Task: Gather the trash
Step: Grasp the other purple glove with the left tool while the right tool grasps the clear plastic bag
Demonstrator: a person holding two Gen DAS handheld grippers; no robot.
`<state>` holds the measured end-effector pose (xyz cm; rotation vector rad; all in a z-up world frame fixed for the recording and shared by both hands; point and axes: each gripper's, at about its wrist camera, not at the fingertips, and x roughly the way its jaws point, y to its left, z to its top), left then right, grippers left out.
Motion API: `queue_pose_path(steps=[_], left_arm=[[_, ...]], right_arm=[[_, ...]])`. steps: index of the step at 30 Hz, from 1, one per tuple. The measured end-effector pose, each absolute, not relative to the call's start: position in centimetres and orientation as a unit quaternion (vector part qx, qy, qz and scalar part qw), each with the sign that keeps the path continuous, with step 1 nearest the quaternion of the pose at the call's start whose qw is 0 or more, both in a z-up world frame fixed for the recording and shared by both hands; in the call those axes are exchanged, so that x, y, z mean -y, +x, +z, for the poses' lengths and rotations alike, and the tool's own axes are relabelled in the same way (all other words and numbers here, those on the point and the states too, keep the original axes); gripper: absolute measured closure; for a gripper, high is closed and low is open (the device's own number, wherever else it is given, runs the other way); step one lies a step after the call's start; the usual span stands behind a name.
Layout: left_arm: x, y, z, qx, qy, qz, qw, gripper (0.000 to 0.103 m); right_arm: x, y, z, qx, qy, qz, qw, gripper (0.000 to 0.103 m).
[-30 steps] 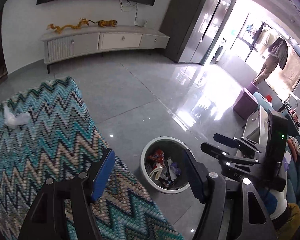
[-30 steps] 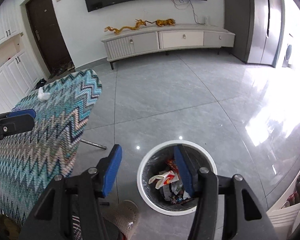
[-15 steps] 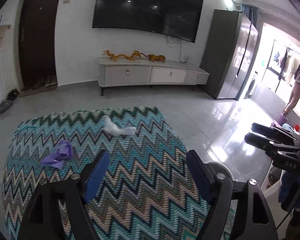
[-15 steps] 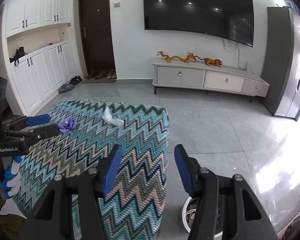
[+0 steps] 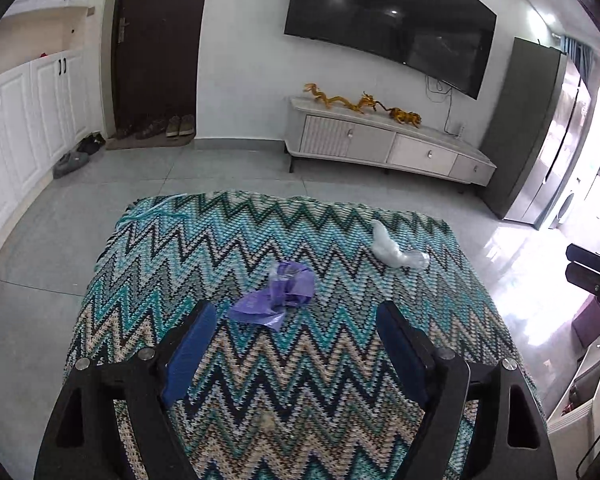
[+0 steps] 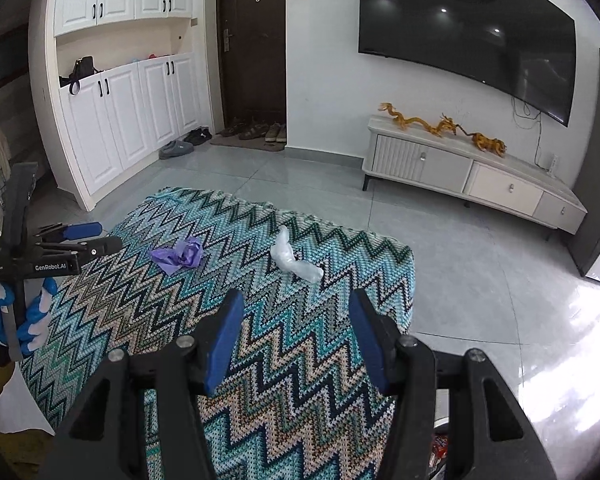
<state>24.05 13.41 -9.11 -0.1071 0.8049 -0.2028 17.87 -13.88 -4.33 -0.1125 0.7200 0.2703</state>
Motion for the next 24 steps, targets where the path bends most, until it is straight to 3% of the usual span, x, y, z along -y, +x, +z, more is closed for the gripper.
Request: queue_pose_path(steps=[8,21,24], left_arm=[[-15.1,27.5,-11.5,-0.402,-0.037,-0.082,0.911,0.018],[-9.2,33.1,-16.9,-0.44,0.055,-0.151,0.883,0.018],[-8.4,33.8,-17.8,-0.446,0.059,-0.162,0.878,0.026]], right_arm=[[13.5,24.2,-7.8,-0.374,-0.043,0.152,0.914,0.05],[9.4,35.2,-16.2,-0.442,-0.059,0.186,0.875,0.05],[8.8,37.0,-17.5,-0.451,-0.054,0.189,0.871,0.05]])
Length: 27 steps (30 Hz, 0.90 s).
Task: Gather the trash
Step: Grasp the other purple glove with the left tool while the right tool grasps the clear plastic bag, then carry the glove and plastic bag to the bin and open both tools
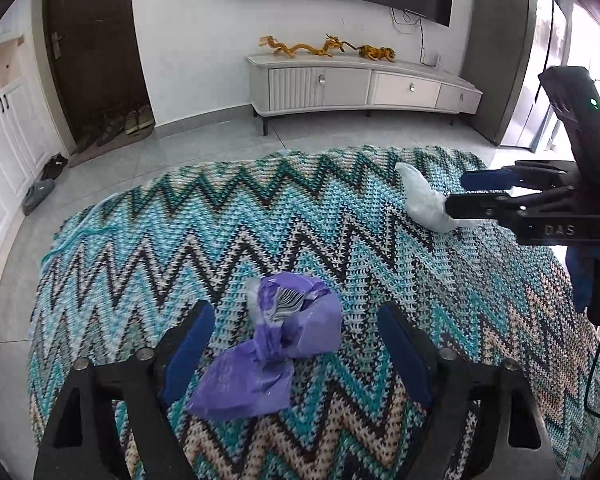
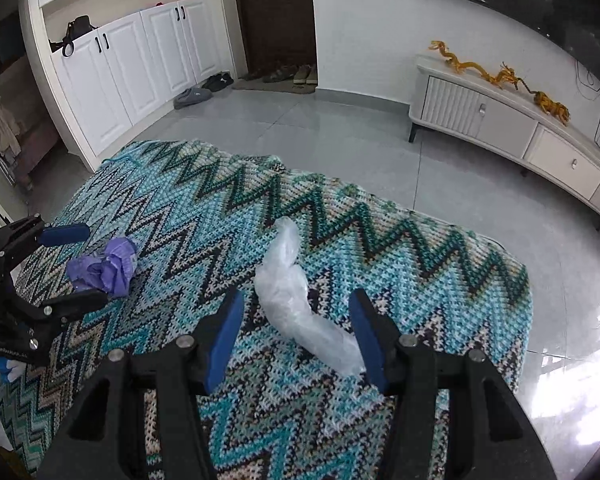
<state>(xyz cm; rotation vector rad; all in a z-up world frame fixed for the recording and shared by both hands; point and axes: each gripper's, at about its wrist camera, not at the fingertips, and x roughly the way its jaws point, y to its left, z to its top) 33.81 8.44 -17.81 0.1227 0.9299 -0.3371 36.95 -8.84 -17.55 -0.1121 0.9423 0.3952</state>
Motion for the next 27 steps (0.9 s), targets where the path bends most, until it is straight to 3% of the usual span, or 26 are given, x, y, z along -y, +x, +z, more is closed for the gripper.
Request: queue_pose_path(steps=[7,9,12,15,27], left_arm=[[-8.5,34.9,-19.8,-0.474,0.038,-0.164,0.864,0.053],[-8.7,34.9,-20.2,-0.479,0.034,-0.159,0.863,0.054],[-8.6,34.4,-19.8,-0.475,0.034,-0.151,0.866,0.058],[-8.9,33.1,-19.2,-0.471,0.031,-0.146,0.87,0.059],[-9.0,26.2,-16.2,-0.457,0.029,-0.145,0.877,0.06]], right_arm=[[7.7,38.9,-20.2,-0.467,-0.053,0.197,0.86,0.05],[7.4,38.9,-20.6,-0.468,-0.051,0.197,0.86,0.051],[7.3,38.5,-20.9,-0.467,-0.048,0.197,0.861,0.067],[7.4,37.6,-20.4,-0.464,-0.039,0.202,0.862,0.073],[6.9,29.7,-17.1,-0.469,-0.087,0.208,0.854,0.073]])
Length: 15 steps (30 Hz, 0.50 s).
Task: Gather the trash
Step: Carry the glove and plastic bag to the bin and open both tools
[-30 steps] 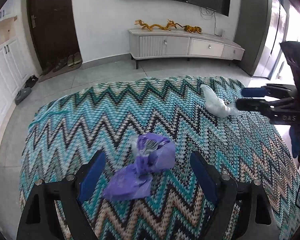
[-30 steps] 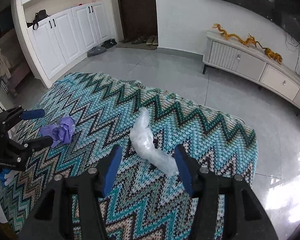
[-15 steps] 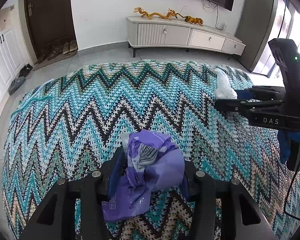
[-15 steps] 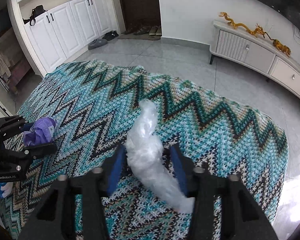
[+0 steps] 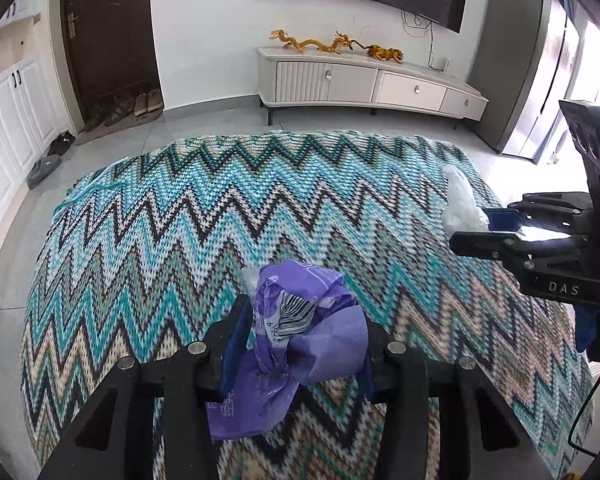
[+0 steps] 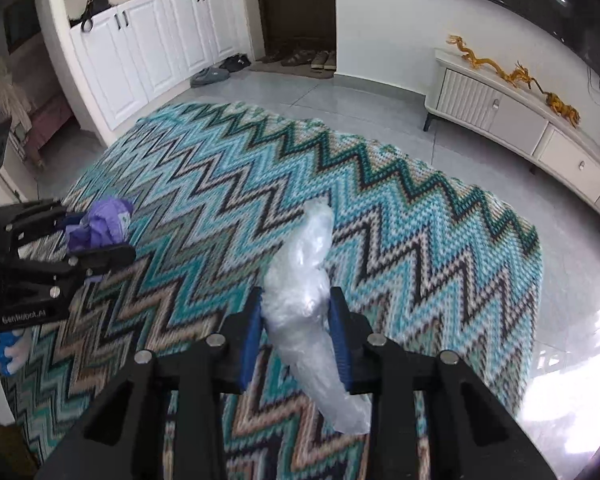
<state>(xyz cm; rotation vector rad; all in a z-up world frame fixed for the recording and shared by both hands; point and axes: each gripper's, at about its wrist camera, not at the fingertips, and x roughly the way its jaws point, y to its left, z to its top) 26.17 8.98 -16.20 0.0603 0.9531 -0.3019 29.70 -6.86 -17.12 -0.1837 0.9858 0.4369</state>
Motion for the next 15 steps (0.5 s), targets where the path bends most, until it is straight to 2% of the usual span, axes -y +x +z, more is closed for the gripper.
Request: queue_pose_path(steps=[15], left_arm=[[-6.0,17.6,-9.0,-0.39,0.087,-0.12,0.909,0.06]], right_arm=[[10.8,17.9,-10.8,-0.422,-0.112,0.205,0.876,0.073]])
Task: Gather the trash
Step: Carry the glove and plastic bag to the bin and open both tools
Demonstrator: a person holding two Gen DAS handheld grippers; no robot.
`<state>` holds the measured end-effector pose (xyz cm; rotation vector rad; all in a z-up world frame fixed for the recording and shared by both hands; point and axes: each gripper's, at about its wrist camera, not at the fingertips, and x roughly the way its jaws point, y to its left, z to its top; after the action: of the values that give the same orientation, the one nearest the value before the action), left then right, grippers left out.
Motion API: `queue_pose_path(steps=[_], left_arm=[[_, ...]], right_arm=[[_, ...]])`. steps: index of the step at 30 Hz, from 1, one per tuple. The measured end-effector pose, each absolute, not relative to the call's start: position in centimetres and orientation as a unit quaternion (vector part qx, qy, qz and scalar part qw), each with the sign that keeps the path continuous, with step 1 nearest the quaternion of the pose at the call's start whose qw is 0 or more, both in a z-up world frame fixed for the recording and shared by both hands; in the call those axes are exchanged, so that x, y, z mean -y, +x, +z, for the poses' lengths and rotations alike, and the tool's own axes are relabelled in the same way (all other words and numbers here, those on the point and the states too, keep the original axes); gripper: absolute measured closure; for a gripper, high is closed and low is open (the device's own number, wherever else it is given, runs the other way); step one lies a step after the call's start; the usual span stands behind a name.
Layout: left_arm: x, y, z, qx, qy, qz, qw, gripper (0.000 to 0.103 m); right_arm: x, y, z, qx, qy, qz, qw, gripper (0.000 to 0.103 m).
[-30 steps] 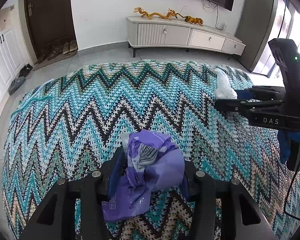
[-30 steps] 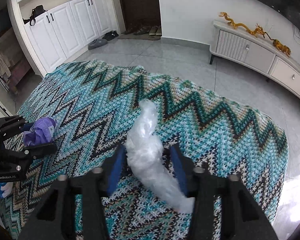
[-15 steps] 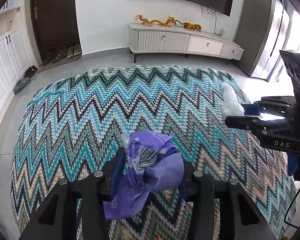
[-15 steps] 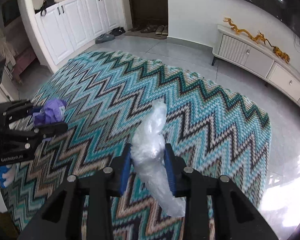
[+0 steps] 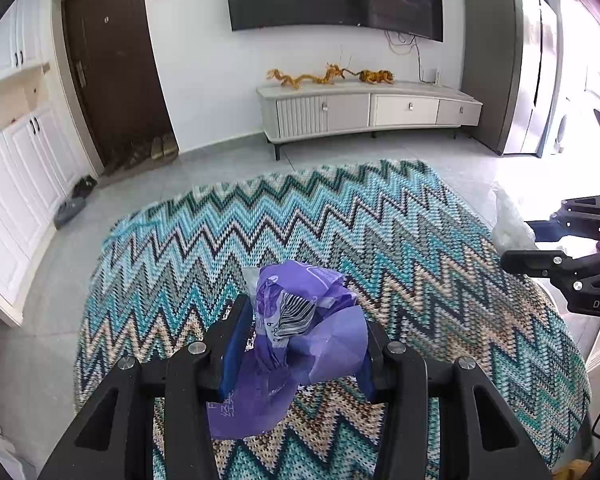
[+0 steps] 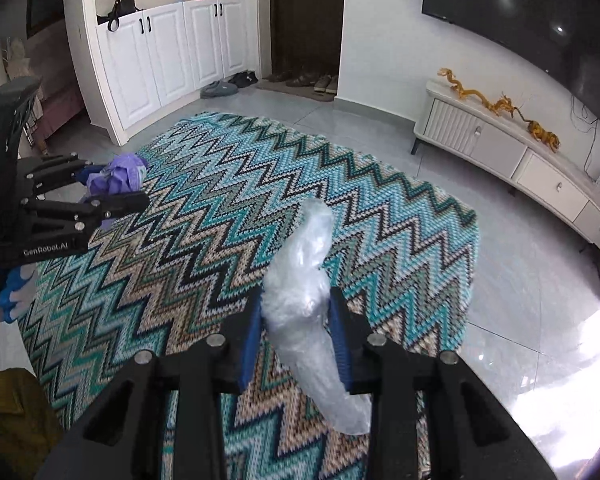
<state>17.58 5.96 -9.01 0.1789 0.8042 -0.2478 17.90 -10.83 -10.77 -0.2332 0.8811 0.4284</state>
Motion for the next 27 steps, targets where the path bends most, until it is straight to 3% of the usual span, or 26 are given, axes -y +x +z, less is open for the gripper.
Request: queue_pose_path(steps=[14,22,27], left_arm=[[1.2,12.5,-4.3,-0.341,0.147,-0.149,0.916,0.06],[12.8,12.0,-4.4,-0.341,0.192,-0.229,0.891,0.06],[22.1,12.9,-6.5,-0.384,0.181,-0.307,0.852,0.058]], right_arm=[[17.1,11.3,-9.0,-0.386,-0.088,0.165,0.904,0.073],[27.3,8.1,-11.0,-0.391,-0.036,0.077,0.917,0.073],[34.4,6.5,-14.4,-0.411,0.006,0.021,0.911,0.073]])
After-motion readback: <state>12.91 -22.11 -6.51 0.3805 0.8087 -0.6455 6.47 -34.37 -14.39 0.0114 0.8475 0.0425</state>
